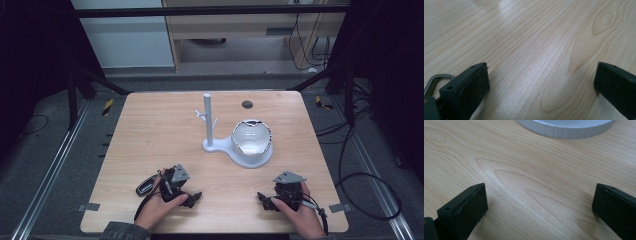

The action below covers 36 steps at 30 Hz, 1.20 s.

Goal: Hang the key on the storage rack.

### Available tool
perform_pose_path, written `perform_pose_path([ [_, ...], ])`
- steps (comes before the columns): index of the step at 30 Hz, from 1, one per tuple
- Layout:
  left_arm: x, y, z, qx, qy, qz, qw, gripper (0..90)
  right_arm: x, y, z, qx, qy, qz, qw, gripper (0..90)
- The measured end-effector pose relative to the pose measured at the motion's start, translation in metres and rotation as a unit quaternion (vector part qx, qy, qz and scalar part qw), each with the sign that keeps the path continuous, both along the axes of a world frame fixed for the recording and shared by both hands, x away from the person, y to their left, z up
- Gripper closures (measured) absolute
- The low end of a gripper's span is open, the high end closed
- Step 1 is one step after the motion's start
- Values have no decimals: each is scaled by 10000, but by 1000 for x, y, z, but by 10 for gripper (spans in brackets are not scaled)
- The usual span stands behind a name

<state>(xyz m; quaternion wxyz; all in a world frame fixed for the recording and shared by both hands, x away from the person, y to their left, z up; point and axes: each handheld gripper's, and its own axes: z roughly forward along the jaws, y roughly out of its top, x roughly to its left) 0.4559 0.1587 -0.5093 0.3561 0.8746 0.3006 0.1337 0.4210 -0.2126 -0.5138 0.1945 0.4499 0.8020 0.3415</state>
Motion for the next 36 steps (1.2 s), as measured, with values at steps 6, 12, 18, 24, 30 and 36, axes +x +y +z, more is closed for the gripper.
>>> perform_pose_path([
  [6,0,3,2,88,65,-149,9998,0,0,0,0,-7,-7,0,10000,4],
  [12,0,7,8,97,-109,-59,9999,35,0,0,0,-7,-7,1,10000,4],
  [18,-1,11,12,168,-175,36,9997,43,0,0,0,-7,-7,0,10000,4],
  [24,-3,14,17,371,-219,118,9990,63,0,0,0,-11,-7,3,10000,4],
  [30,-2,22,23,249,-245,244,9991,69,0,0,0,-15,-13,8,10000,4],
  [36,12,26,45,537,136,232,9982,71,0,0,0,-21,-13,6,10000,4],
])
